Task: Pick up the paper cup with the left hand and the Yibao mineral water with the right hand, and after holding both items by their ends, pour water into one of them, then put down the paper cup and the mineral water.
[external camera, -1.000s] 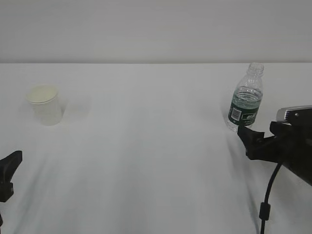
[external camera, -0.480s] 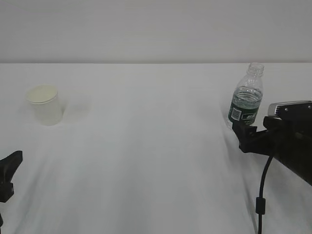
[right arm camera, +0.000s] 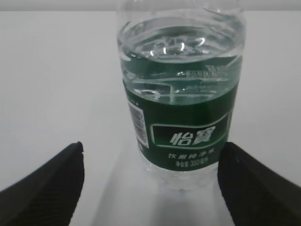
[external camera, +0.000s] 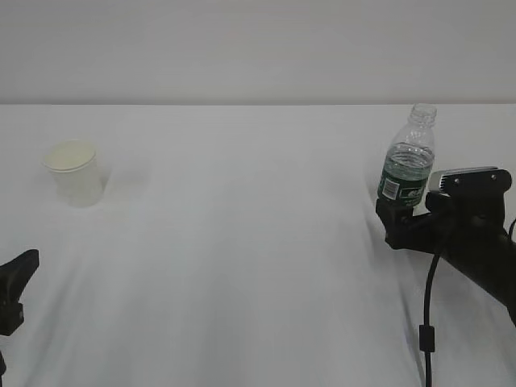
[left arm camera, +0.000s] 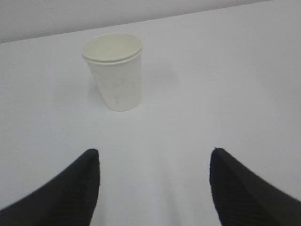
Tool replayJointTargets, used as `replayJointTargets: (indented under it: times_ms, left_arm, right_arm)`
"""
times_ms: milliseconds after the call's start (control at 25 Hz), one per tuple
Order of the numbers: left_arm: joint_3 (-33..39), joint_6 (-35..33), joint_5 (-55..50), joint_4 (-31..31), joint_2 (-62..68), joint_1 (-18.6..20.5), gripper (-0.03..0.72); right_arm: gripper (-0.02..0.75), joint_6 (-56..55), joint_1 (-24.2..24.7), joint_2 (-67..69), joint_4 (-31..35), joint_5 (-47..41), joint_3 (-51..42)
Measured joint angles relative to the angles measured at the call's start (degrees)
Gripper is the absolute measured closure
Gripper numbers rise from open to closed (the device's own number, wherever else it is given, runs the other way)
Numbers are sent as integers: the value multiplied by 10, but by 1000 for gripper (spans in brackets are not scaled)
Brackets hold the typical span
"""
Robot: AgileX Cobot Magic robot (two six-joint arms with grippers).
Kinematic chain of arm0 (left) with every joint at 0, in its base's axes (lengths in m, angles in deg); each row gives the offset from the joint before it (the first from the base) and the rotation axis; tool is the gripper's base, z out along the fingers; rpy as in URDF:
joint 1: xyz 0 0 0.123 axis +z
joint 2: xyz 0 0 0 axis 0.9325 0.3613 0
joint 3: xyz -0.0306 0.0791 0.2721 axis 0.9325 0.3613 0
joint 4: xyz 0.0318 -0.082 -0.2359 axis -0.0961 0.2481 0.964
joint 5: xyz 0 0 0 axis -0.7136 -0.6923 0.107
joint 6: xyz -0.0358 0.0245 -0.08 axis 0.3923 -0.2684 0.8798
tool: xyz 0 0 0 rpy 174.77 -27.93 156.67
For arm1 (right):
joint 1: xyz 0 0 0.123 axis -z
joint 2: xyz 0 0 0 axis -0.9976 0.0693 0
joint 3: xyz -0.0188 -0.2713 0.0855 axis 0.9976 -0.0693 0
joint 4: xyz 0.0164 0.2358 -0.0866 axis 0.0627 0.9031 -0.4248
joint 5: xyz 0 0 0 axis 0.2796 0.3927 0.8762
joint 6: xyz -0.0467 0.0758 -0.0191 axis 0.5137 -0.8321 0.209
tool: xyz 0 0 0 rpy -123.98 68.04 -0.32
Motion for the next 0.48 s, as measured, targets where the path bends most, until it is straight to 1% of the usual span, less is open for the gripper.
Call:
replayJointTargets:
  times_ms: [480]
  left_arm:
    - [0,0,0,-1,0,0,169]
  right_arm:
    - [59,0,0,3,20,0,40]
